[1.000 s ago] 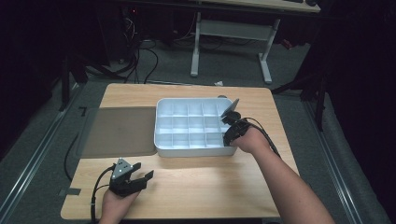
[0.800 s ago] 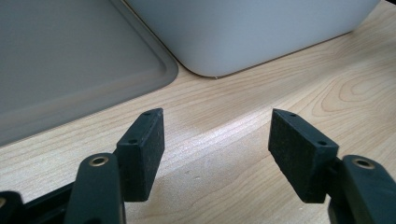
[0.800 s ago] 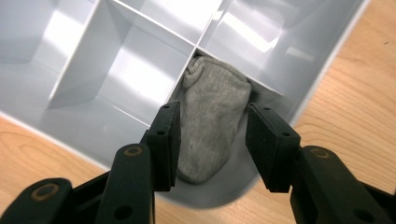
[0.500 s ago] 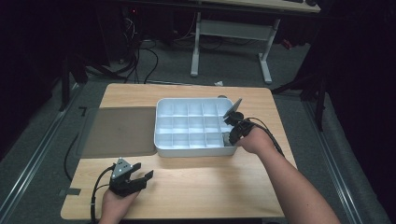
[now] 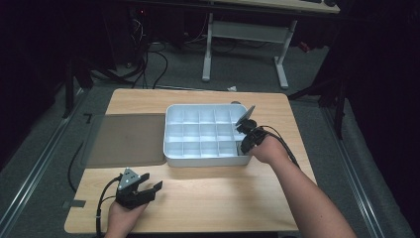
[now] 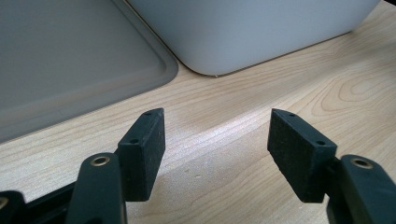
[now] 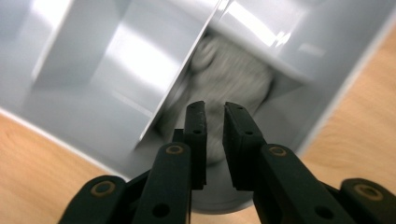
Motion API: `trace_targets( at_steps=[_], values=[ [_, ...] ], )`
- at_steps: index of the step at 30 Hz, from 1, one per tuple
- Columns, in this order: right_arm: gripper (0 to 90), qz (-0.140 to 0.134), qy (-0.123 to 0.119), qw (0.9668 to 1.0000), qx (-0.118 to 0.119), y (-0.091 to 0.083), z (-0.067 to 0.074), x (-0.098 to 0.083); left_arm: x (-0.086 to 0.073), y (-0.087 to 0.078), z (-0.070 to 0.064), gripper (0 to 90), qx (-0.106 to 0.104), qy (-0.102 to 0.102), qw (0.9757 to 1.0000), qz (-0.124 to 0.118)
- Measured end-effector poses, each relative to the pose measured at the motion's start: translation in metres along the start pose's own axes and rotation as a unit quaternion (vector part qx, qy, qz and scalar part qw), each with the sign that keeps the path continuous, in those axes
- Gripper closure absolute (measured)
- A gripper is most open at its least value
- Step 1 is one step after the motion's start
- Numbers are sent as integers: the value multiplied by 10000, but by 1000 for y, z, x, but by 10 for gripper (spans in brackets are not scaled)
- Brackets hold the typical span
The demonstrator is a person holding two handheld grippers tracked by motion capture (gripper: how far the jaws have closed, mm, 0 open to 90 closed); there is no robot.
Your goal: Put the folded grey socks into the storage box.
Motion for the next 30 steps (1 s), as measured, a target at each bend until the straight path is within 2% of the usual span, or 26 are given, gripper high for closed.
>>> trace_targets(
  at_steps=[2,4,11,14,17,20,21,22,23,28,30],
  values=[
    [843,-174,42,9998,-85,-3,-5,8,0,0,0,375,-4,1,10000,17],
    [851,-219,92,9996,-137,0,-8,14,0,0,1,375,1,-11,10000,14],
    [882,103,119,9995,-256,22,-10,19,0,-1,1,376,-6,-50,10000,2],
    [900,268,39,9991,-314,28,-10,19,0,-1,0,376,-15,-40,10000,-3],
    [900,317,-35,9987,-386,33,-10,20,0,-1,1,376,-19,-45,10000,-4],
    [900,308,27,9987,-398,31,-9,19,0,-1,1,376,-23,-49,10000,2],
    [886,270,-17,9989,-386,29,-9,19,0,-1,0,376,-25,-48,10000,3],
    [873,252,54,9990,-353,27,-8,19,0,-1,0,376,-24,-48,10000,1],
    [862,208,-20,9992,-327,25,-8,20,0,-1,1,376,-26,-47,10000,6],
    [846,21,43,9997,-237,13,-6,20,0,-1,0,376,-20,-46,10000,4],
    [842,-30,-1,9997,-225,10,-7,20,0,-1,0,376,-27,-33,10000,25]
  ],
)
Point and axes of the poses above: each handheld gripper's, and its own axes: y roughly forward along the jaws, x roughly out of its top, z roughly to its left, the point moved 10 cm from there along y, roughly forward along the jaws, and after that the axes turned 4 degrees about x, right-handed, at the moved point
